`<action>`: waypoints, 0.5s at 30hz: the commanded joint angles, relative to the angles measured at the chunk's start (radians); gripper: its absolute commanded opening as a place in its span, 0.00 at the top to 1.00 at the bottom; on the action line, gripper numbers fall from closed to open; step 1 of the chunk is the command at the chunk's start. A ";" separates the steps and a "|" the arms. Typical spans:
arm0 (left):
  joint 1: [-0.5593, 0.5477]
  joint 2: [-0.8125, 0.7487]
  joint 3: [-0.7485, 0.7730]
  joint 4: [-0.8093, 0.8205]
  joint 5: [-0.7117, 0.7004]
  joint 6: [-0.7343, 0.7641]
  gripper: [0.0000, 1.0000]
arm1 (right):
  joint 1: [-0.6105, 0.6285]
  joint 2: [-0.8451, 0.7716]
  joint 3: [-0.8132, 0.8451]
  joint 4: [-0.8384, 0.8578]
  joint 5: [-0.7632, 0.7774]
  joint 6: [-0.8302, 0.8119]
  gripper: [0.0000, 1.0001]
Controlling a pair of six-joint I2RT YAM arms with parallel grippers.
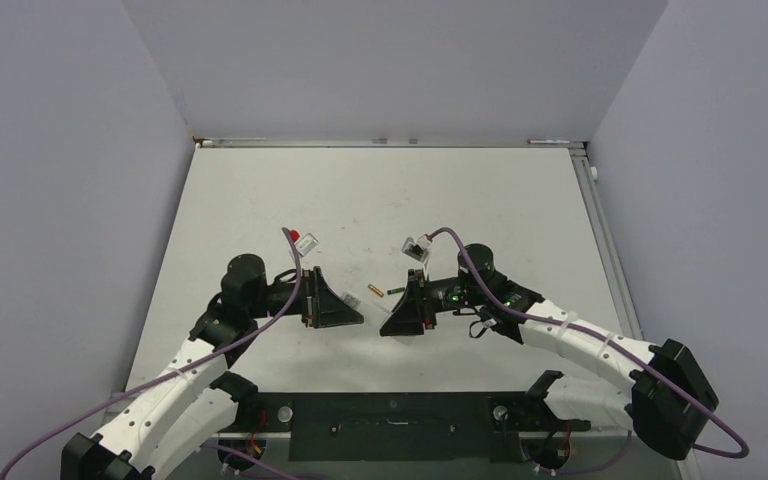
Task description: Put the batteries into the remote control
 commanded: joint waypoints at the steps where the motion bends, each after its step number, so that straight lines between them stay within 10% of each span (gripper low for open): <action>1: 0.007 -0.002 0.035 0.104 0.063 -0.027 0.15 | -0.007 0.018 -0.011 0.221 -0.096 0.090 0.91; 15: 0.007 -0.008 0.033 0.187 0.114 -0.060 0.42 | 0.020 0.076 -0.024 0.378 -0.146 0.218 0.91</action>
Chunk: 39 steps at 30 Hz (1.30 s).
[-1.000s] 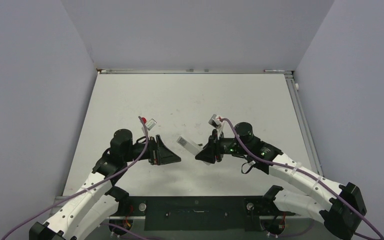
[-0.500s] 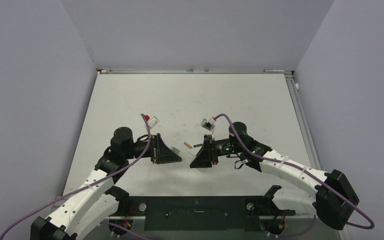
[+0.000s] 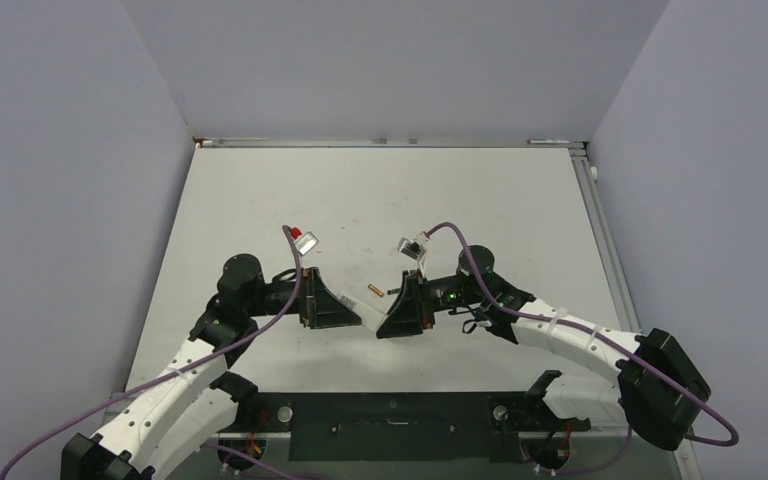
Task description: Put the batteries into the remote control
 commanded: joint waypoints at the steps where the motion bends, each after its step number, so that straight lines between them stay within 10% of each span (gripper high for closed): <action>1: 0.007 -0.007 0.031 0.102 0.040 -0.019 0.42 | 0.020 0.022 0.023 0.114 -0.033 0.015 0.91; 19: 0.004 0.008 0.010 0.090 0.069 -0.013 0.58 | 0.051 0.098 0.111 0.047 -0.022 -0.023 0.91; 29: 0.006 0.008 0.007 0.063 0.060 0.003 1.00 | 0.052 0.093 0.119 -0.021 0.001 -0.064 0.91; 39: 0.007 -0.030 0.002 0.018 -0.025 0.011 1.00 | 0.044 0.014 0.133 -0.230 0.143 -0.203 0.57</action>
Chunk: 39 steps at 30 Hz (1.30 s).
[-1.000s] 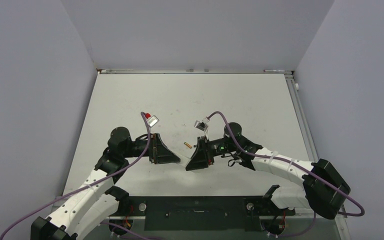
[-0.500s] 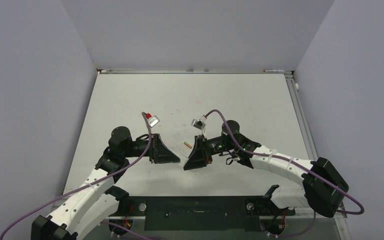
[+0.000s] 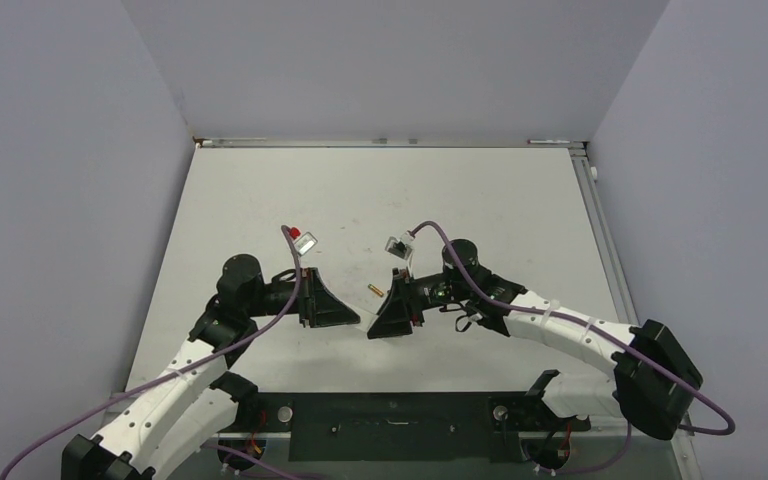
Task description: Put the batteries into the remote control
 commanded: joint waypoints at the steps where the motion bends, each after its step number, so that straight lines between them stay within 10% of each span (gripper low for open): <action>1: 0.003 -0.033 0.006 0.003 -0.044 -0.012 1.00 | -0.003 -0.065 0.028 -0.098 0.116 -0.115 0.55; 39: 0.009 -0.136 -0.178 0.337 -0.249 -0.310 1.00 | -0.013 -0.395 -0.348 0.348 0.557 0.335 0.46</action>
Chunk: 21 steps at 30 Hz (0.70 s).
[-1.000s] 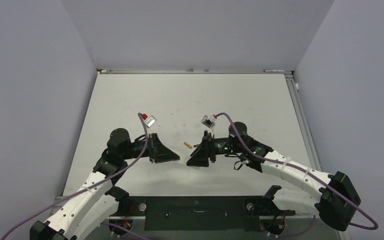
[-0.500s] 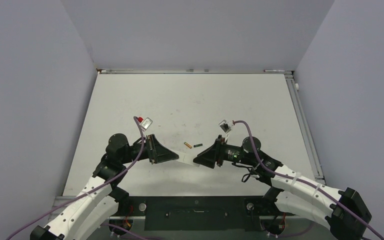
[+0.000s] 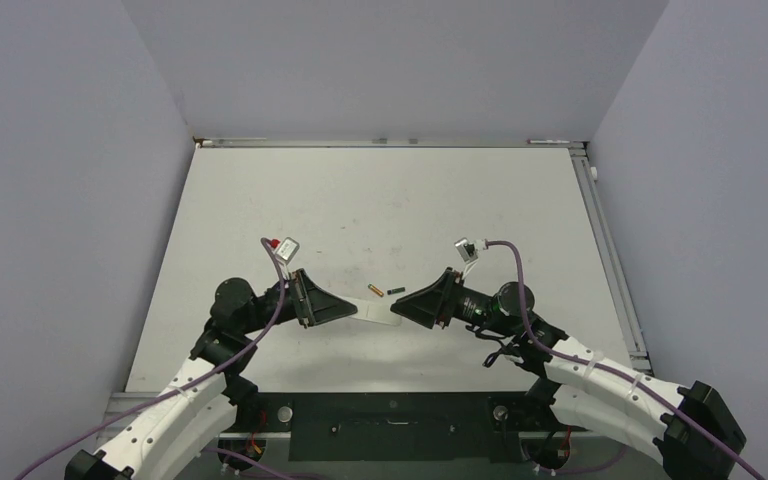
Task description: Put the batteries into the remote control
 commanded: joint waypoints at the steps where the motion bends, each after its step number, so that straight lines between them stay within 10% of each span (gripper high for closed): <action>1: 0.007 -0.013 -0.018 0.171 -0.033 -0.070 1.00 | -0.004 0.017 -0.006 0.116 0.024 0.044 0.47; 21: 0.007 0.002 -0.054 0.255 -0.039 -0.107 1.00 | 0.045 0.120 -0.020 0.280 0.036 0.101 0.53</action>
